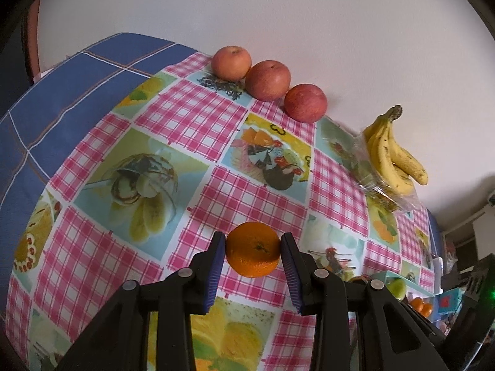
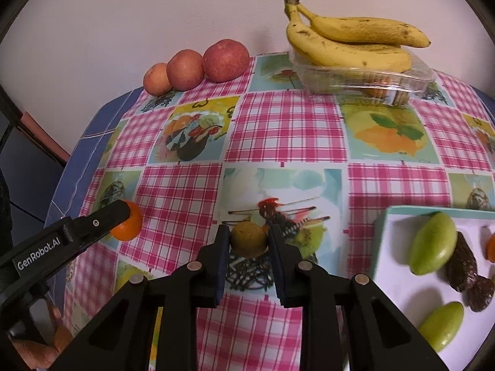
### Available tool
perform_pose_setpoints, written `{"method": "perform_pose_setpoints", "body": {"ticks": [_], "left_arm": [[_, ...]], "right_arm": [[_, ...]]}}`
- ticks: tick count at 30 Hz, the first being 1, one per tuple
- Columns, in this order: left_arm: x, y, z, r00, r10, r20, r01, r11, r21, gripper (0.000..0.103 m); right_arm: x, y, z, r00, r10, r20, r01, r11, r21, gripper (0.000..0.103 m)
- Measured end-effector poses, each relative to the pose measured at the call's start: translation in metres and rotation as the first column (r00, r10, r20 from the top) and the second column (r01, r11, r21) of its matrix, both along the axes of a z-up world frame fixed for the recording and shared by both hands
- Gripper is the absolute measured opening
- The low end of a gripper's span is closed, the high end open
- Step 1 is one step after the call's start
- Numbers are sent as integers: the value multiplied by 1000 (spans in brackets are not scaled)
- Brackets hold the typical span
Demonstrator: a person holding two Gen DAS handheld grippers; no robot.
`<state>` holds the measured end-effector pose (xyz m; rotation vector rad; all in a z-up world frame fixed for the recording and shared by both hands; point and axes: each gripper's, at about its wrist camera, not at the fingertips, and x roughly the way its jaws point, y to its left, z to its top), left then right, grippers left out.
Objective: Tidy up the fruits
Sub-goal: 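Grasp the small tan round fruit with the right gripper while the left holds the orange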
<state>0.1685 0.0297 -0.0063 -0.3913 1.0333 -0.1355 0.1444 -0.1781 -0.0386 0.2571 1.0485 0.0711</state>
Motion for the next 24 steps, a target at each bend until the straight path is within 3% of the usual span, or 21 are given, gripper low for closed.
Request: {"method": "perform_pose_setpoints", "body": {"ticks": [12,24], "left_arm": [[-45,-30,23,998,-56,21,55,997,46,39],[-85,-62,32,993,-117,29,114,990,78,39]], "right_arm": [[-48,-18,28,1000,14,-3,-14,997,-77,26],[-105,-39,42,1000,-31,5,31,999,-31,26]]}}
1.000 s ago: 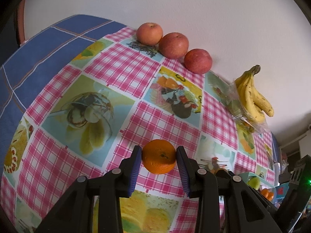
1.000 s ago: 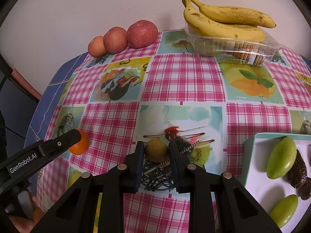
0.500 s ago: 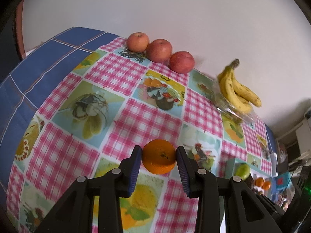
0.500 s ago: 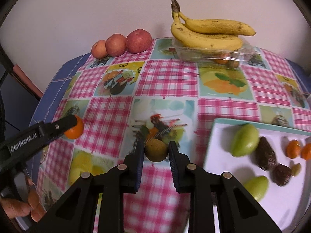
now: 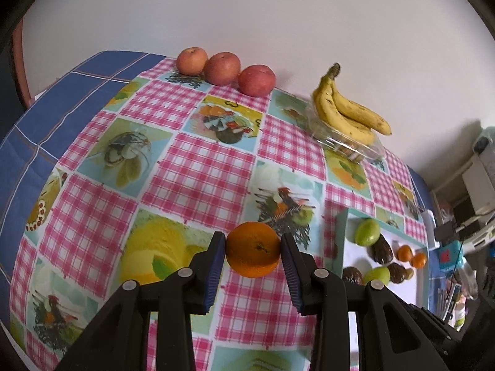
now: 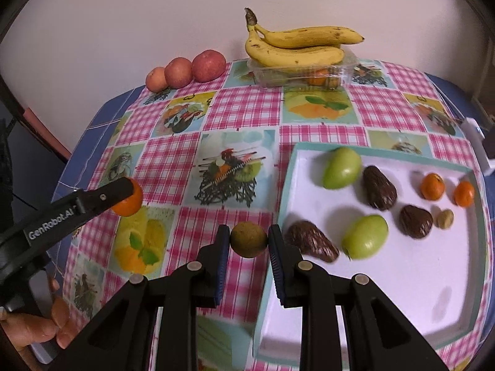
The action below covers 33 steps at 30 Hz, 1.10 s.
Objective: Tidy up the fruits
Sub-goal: 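Grasp the small tan round fruit with the right gripper while the left holds the orange, then carry the orange with the left gripper while the right carries the tan fruit over the tray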
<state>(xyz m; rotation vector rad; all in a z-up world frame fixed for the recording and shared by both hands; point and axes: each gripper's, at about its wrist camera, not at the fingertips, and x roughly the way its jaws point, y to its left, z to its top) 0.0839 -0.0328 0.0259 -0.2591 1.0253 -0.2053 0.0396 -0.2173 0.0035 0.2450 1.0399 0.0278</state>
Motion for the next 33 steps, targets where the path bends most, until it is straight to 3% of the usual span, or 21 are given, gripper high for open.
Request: {"method": "perform_pose_setpoints", "body": {"ticks": [8,16,26,33], "left_arm": [[-12,-26,3,999,-49,6,49,999,22,39],[-23,-68,3,989,-147,2,147,989,26,39],[-45,-135,-8,947,-320,-31,321,945,64,39],[-52,-157,-30,923,-374,-93,381,923,63,39]], "right_arm": [[-25,-17,4,999,-36,6,35,999,32,26],[-37,-63,8,991,-132,14,132,991,21,26],[-58,-141,-5,944,-326,-37,326,945,-27,27],[-64,-163,-8,929,-367,-53,366,930,-28,27]]}}
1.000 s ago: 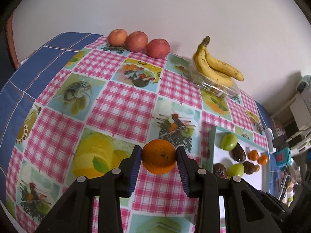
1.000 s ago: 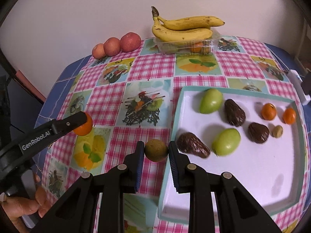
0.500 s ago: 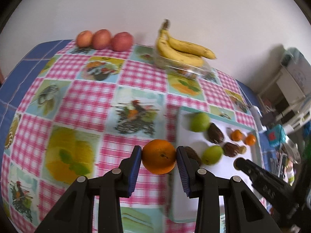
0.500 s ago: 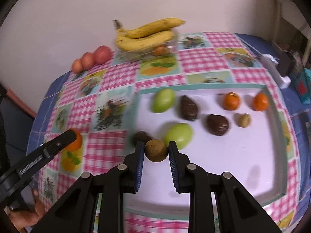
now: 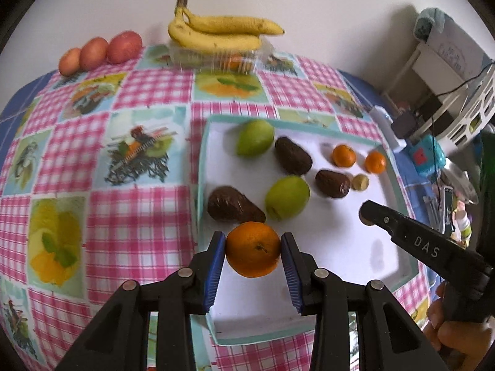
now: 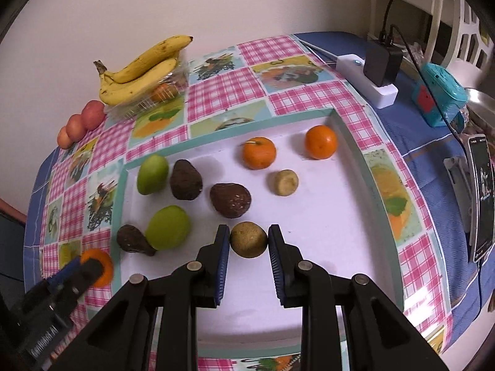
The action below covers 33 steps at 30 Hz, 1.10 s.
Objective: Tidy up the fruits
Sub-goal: 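Carry the orange with the left gripper while the right carries the tan fruit over the tray, then open both grippers to set the orange and tan fruit in the tray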
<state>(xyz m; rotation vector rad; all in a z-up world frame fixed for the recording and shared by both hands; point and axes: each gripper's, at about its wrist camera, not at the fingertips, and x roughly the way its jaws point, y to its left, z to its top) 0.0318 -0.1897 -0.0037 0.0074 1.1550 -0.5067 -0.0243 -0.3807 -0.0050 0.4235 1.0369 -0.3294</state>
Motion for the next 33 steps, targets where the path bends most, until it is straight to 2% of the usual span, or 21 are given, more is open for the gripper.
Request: {"method": "perform_pose_setpoints", "body": {"ticks": [11,15,24,27,29,33], "left_arm": [[6,-2,-29,999,1,-49,1,999,53,39],[8,-1,-31,999,8,-52,-6,999,34,39],[9,-1,-32,998,12,-56,-10,999,31,40],[10,-1,-31,998,8,-67,-6,999,36,43],[9,-1,-29,997,7,-71,-6,1000,27,52],[8,0,-20,998,1,-59,-1,1000,9,55]], "right_arm": [[12,13,-24,996,44,-73,-43,999,21,27],[15,11,-35,993,41,-106,-38,999,25,27],[14,12,-36,994,35,-107,-32,999,23,27],[14,11,-35,994,26,-105,-23,999,31,27],[14,10,-36,994,19,-106,-15,999,38,27],[14,10,-35,993,20,-114,-16,999,36,27]]}}
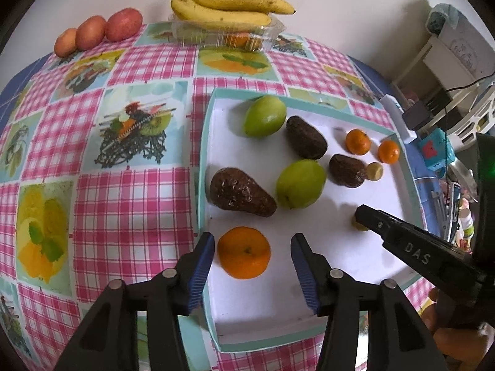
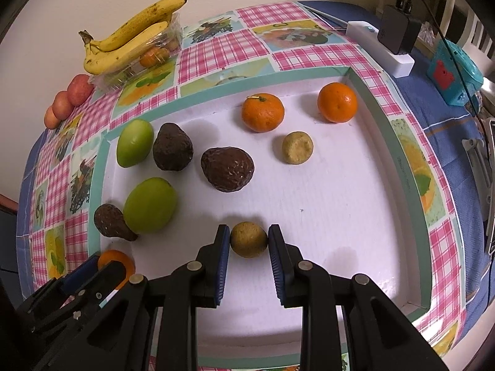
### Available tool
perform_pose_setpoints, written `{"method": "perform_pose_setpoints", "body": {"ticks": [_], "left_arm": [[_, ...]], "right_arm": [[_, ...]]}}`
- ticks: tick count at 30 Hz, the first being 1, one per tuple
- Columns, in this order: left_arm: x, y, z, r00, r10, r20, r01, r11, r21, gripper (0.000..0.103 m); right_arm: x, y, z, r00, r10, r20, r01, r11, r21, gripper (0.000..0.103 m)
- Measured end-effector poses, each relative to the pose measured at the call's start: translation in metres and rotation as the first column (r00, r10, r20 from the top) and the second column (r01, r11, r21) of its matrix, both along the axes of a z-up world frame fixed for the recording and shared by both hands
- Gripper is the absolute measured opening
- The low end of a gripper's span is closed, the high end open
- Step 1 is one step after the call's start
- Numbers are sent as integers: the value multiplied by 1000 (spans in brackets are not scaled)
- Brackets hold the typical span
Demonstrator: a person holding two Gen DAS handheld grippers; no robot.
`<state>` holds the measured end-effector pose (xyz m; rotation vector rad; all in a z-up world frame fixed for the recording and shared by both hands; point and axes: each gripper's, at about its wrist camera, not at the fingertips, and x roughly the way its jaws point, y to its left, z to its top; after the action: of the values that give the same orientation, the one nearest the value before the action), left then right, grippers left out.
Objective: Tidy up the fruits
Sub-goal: 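Open both grippers to set the orange and tan fruit in the tray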
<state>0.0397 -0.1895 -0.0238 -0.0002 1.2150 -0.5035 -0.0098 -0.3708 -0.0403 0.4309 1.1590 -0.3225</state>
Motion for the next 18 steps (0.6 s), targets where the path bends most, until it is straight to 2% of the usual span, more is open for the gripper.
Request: {"method": "perform_pose_setpoints", "body": {"ticks": [9,12,15,18], "left_arm": [[3,13,18,998,38,47,-37,999,-16,59],[9,25,17,995,86,52,-87,996,0,65],[15,39,12,988,143,60,-145,989,31,77],[20,51,9,978,193,79,-198,978,61,94]], "right_arm": [[0,1,8,1000,-6,18,7,1000,-29,32],[0,1,10,1000,-5,23,6,999,-38,32],[0,2,10,999,1,33,0,999,-35,32],[0,4,11,999,5,32,-4,999,-44,33]]}}
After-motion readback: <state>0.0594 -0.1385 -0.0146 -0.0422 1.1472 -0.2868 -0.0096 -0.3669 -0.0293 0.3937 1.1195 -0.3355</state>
